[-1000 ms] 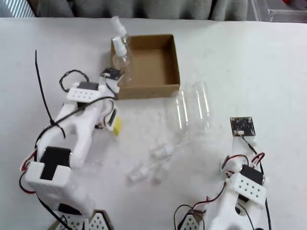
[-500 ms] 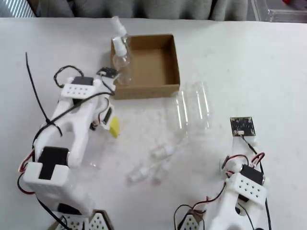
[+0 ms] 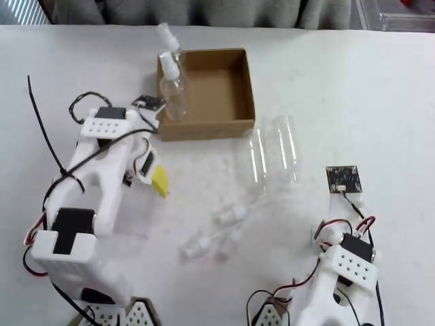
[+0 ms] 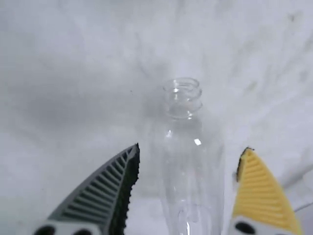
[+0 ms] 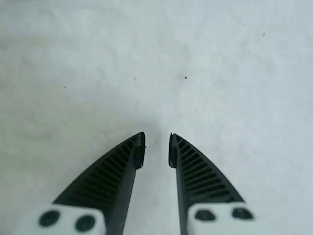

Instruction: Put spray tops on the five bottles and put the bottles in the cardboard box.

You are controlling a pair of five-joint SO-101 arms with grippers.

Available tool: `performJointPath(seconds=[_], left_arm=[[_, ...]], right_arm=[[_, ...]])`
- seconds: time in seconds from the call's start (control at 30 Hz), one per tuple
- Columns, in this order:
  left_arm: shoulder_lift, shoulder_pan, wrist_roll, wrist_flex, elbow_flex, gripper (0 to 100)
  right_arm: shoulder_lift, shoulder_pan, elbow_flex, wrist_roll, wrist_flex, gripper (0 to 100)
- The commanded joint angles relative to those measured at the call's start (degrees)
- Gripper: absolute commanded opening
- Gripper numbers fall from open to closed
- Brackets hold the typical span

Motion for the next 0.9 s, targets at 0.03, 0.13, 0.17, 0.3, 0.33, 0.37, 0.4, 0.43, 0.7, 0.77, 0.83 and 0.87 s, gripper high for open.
performJointPath(seconds=[0.03, 0.13, 0.17, 0.3, 0.33, 0.37, 0.4, 0.43, 0.7, 0.77, 0.83, 0.87], left_arm=[[-0.92, -0.40, -0.53, -2.11, 1.32, 31], [-0.92, -0.40, -0.44, -4.31, 2.99, 31], [-0.92, -0.40, -0.44, -4.84, 3.16, 31], [-0.40, -0.40, 2.37, -7.65, 3.78, 31], [-0.75, -0.40, 3.43, -8.79, 4.84, 31], [-0.92, -0.40, 4.13, -10.02, 5.89, 31], [-1.01, -0.40, 4.66, -10.55, 6.33, 31], [-1.01, -0.40, 4.75, -10.81, 6.59, 31], [-0.92, -0.48, 4.31, -11.16, 7.03, 20], [-0.66, -0.40, 4.31, -11.16, 7.03, 17], [-0.48, -0.57, 4.31, -11.16, 7.03, 15], [-0.48, -0.66, 4.31, -11.16, 7.03, 13]], right_arm=[[-0.13, -0.66, -0.44, -0.18, 0.13, 6.6], [-0.13, -0.66, -0.44, -0.18, 0.13, 6.6], [-0.13, -0.66, -0.44, -0.18, 0.13, 6.6], [-0.22, -0.66, -0.44, -0.18, 0.22, 6.6], [-0.22, -0.66, -0.44, -0.18, 0.22, 6.6], [-0.22, -0.66, -0.44, -0.18, 0.22, 6.6], [-0.22, -0.66, -0.44, -0.18, 0.22, 6.6], [-0.22, -0.66, -0.44, -0.18, 0.22, 6.6], [-0.22, -0.66, -0.44, -0.18, 0.22, 6.6], [-0.22, -0.66, -0.44, -0.18, 0.22, 6.6], [-0.22, -0.66, -0.44, -0.18, 0.22, 6.6], [-0.22, -0.66, -0.44, -0.18, 0.22, 6.6]])
